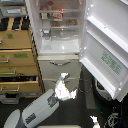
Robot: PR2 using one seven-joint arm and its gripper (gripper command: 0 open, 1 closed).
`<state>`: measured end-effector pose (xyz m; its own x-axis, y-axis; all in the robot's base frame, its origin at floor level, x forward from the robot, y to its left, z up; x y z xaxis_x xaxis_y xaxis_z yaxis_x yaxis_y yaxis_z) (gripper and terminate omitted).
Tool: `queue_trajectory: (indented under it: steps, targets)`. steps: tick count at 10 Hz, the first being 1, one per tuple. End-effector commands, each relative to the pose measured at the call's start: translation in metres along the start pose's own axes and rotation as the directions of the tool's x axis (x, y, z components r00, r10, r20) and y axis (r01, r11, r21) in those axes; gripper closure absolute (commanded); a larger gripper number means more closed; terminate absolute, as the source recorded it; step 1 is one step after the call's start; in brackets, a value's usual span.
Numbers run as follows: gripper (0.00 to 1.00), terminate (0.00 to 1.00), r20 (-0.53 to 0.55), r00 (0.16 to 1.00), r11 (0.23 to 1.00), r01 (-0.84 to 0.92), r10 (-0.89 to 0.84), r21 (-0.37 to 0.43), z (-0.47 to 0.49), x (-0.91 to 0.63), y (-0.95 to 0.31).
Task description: Opening the fridge
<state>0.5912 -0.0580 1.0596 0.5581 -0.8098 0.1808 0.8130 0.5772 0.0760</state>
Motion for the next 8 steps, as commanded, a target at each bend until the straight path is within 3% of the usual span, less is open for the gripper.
queue_trajectory:
  steps: [1, 5, 7, 8]
  targets:
    - [0.00, 0.00, 0.181, 0.975, 0.990, -0.115, 0.128, -0.084, -0.032, -0.100, -0.017]
    - [0.00, 0.00, 0.248, 0.944, 0.976, -0.207, 0.216, -0.063, -0.028, -0.132, 0.027]
    - [0.00, 0.00, 0.241, 0.919, 0.950, -0.291, 0.311, -0.114, -0.043, -0.159, 0.049]
    - [0.00, 1.00, 0.254, 0.910, 0.944, -0.317, 0.329, -0.086, -0.050, -0.167, 0.054]
